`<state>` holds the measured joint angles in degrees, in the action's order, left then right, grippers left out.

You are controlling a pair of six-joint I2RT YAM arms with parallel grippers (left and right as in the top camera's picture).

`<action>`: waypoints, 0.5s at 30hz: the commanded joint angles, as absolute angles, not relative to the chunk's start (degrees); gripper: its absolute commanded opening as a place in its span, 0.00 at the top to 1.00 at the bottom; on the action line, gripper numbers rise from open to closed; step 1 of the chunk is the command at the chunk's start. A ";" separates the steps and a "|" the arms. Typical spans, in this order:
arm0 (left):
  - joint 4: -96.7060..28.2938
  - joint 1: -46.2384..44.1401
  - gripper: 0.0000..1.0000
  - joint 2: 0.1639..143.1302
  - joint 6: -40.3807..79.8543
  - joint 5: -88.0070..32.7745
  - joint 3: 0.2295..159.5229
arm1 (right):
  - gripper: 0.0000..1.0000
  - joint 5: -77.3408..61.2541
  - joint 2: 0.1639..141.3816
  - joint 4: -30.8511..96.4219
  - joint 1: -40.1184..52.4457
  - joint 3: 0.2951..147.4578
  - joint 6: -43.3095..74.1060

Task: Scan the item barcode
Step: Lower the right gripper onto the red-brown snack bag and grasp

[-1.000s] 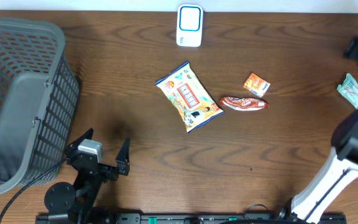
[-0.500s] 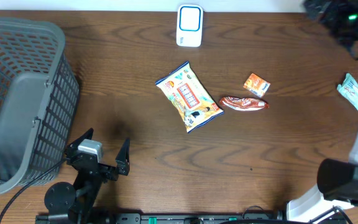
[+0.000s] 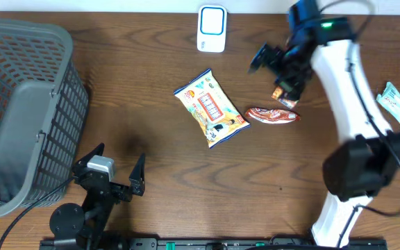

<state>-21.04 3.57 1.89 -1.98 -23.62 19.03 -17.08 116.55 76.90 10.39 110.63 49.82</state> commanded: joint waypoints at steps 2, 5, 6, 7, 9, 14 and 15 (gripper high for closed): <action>-20.97 3.36 0.02 1.78 -2.76 -23.29 19.33 | 0.01 -9.15 121.62 77.10 10.81 105.73 71.77; -20.97 3.36 0.02 1.78 -2.76 -23.27 19.33 | 0.02 -8.36 124.29 75.72 10.07 104.92 74.96; -20.97 3.36 0.02 1.78 -2.76 -23.27 19.33 | 0.03 -7.70 124.90 74.98 9.80 104.92 74.96; -20.97 3.36 0.02 1.78 -2.76 -23.29 19.33 | 0.04 -7.05 125.40 74.54 9.61 104.92 74.96; -20.97 3.36 0.02 1.78 -2.76 -23.29 19.33 | 0.05 -5.74 126.32 74.04 9.39 104.88 74.96; -20.97 3.36 0.02 1.78 -2.76 -23.29 19.33 | 0.19 -1.41 129.01 72.86 9.89 104.75 74.96; -20.97 3.36 0.02 1.78 -2.76 -23.29 19.33 | 0.22 -0.82 129.84 72.86 10.02 104.75 74.96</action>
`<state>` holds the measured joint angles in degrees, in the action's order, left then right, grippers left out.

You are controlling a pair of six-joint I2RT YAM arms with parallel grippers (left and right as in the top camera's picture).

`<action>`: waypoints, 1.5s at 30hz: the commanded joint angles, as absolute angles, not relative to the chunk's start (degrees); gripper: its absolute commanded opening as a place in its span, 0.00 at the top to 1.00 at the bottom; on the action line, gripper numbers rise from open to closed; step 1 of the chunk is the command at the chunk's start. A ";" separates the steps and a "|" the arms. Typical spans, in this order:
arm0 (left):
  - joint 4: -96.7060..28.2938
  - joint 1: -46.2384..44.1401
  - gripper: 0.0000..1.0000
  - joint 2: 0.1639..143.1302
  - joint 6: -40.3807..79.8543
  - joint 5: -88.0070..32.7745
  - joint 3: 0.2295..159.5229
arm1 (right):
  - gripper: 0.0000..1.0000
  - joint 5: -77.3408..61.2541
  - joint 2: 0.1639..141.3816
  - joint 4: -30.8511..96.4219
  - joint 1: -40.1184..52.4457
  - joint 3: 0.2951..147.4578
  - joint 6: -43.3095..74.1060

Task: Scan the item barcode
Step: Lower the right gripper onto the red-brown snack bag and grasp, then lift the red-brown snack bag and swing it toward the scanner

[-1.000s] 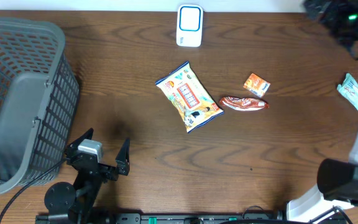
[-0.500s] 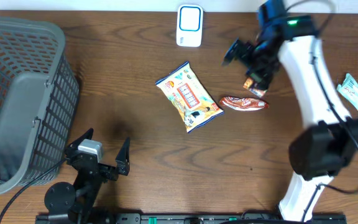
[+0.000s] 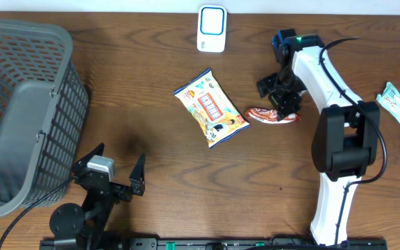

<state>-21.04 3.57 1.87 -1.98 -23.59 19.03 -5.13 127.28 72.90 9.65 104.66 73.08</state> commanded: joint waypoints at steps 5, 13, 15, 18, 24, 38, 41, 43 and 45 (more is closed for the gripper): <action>-20.97 3.36 0.02 1.78 -2.76 -23.27 19.33 | 0.33 0.34 133.95 73.32 10.02 104.64 74.70; -20.97 3.36 0.02 1.78 -2.76 -23.27 19.33 | 0.60 5.06 138.89 73.49 10.17 103.00 74.72; -20.97 3.36 0.02 1.78 -2.76 -23.29 19.33 | 0.95 5.04 139.24 73.28 10.15 101.54 74.72; -20.97 3.36 0.02 1.78 -2.76 -23.29 19.33 | 0.99 4.97 139.24 73.34 10.17 100.36 74.28; -20.97 3.36 0.02 1.78 -2.76 -23.29 19.33 | 0.99 -0.01 137.12 78.96 8.91 102.61 67.35; -20.97 3.36 0.02 1.78 -2.76 -23.29 19.33 | 0.99 -18.26 126.89 94.45 7.38 103.28 61.49; -20.97 3.36 0.02 1.78 -2.76 -23.29 19.33 | 0.99 -25.74 126.67 97.54 7.44 103.15 59.90; -20.97 3.36 0.02 1.78 -2.76 -23.29 19.33 | 0.99 -31.09 126.67 97.54 7.62 103.07 56.77; -20.97 3.36 0.02 1.78 -2.76 -23.29 19.33 | 0.99 -35.73 126.67 97.54 8.01 103.02 56.07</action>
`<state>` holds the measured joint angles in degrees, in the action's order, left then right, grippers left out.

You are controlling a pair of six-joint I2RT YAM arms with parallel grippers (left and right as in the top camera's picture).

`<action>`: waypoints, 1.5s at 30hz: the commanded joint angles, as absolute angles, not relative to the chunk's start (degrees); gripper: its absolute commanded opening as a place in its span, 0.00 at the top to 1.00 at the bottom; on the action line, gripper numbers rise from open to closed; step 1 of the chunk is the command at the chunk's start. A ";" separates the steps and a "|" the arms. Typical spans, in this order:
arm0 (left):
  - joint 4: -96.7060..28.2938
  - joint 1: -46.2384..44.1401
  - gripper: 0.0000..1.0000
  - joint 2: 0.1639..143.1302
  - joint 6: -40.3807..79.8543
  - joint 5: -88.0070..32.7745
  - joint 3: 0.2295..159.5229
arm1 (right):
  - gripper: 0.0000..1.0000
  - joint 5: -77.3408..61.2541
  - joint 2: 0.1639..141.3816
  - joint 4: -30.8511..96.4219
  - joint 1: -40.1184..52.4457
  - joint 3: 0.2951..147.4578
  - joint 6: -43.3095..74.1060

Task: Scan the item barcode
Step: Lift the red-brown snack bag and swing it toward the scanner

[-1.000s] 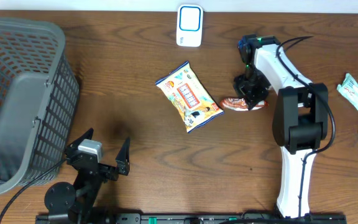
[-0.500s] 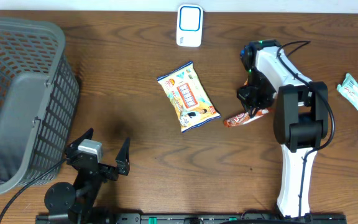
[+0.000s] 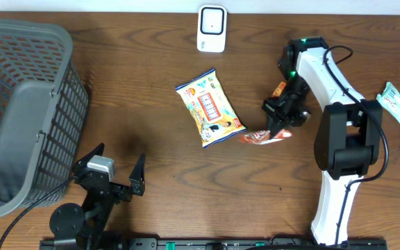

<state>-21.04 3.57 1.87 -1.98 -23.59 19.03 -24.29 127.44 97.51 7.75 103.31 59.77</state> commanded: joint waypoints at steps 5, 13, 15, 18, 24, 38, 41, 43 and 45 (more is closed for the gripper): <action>-20.97 3.36 0.02 1.78 -2.76 -23.29 19.33 | 0.99 -41.19 126.67 97.54 9.13 103.00 62.17; -20.97 3.36 0.02 1.78 -2.76 -23.29 19.33 | 0.99 -44.51 126.67 97.54 9.50 103.00 66.83; -20.97 3.36 0.02 1.78 -2.76 -23.29 19.33 | 0.99 -44.49 126.67 97.54 9.47 103.02 66.83; -20.97 3.36 0.02 1.78 -2.76 -23.29 19.33 | 0.99 -44.49 126.67 97.49 9.41 103.02 66.83; -20.97 3.36 0.02 1.78 -2.76 -23.29 19.33 | 0.99 -43.62 126.67 95.48 9.32 103.02 60.12; -20.97 3.36 0.02 1.78 -2.76 -23.29 19.33 | 0.99 -49.17 126.65 97.54 10.57 103.02 65.10; -20.97 3.36 0.02 1.78 -2.76 -23.27 19.33 | 0.99 -53.39 126.65 97.51 11.16 103.02 65.06; -20.97 3.36 0.02 1.78 -2.76 -23.29 19.33 | 0.99 -56.10 126.65 97.51 11.42 103.02 64.62; -20.97 3.36 0.02 1.78 -2.76 -23.29 19.33 | 0.99 -59.18 126.65 97.51 11.64 103.02 63.46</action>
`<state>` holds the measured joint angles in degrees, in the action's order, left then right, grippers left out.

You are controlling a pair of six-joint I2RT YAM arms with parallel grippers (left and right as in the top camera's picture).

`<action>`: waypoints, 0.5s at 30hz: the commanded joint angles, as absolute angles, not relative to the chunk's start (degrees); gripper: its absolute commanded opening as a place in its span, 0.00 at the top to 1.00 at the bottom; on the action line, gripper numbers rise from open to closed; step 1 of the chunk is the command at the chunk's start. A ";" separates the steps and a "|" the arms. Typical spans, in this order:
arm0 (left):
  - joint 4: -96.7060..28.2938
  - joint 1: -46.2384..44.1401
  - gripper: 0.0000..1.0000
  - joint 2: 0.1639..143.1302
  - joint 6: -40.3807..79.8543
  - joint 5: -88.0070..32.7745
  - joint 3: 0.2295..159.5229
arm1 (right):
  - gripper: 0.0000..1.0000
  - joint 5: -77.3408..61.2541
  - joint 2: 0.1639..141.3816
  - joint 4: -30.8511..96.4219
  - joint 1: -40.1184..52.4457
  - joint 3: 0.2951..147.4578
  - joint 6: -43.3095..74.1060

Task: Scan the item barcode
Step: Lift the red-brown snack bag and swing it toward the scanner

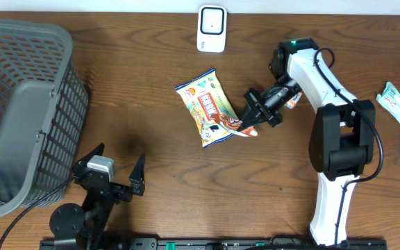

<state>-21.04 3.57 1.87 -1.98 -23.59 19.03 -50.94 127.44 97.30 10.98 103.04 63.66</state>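
Observation:
My right gripper [250,122] hangs over the table's middle, just right of a yellow snack bag [210,107]. It is shut on a red-brown snack bar [246,131]. Only the bar's end shows under the fingers, touching the bag's lower right corner. A white barcode scanner [212,29] stands at the table's far edge, well apart from the bar. At the near left, my left gripper [117,165] rests open and holds nothing.
A grey mesh basket [19,104] fills the left side. Two teal packets [397,102] lie at the right edge. A small orange piece [294,101] shows beside the right arm's wrist.
My right gripper has moved left and a little farther back with the red-brown bar, which now touches the yellow bag's corner. The left arm is unchanged.
First my right gripper hung above the bar, which lay right of the yellow bag. Then it was down at the bar. Later it held the bar nearer the front, and the bag had turned slightly. Now the bar sits against the bag's corner.

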 commanded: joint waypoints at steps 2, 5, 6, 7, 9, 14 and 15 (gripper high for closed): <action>-20.97 3.36 0.02 1.78 -2.76 -23.29 19.33 | 0.99 -61.30 126.65 97.49 11.79 103.02 63.16; -20.97 3.36 0.02 1.78 -2.76 -23.27 19.33 | 0.99 -61.80 126.65 97.38 11.79 103.02 62.11; -20.97 3.36 0.02 1.78 -2.76 -23.29 19.33 | 0.99 -61.60 126.65 97.01 11.79 103.02 60.75; -20.97 3.36 0.02 1.78 -2.76 -23.29 19.33 | 0.99 -61.12 126.65 96.44 11.79 103.02 58.85; -20.97 3.36 0.02 1.78 -2.76 -23.29 19.33 | 0.99 -59.18 126.65 95.07 11.77 103.02 54.70; -20.97 3.36 0.02 1.78 -2.76 -23.27 19.33 | 0.99 -55.75 126.63 96.42 11.66 103.02 45.34; -20.97 3.36 0.02 1.78 -2.76 -23.29 19.33 | 0.99 -55.59 126.52 96.55 11.60 103.02 45.41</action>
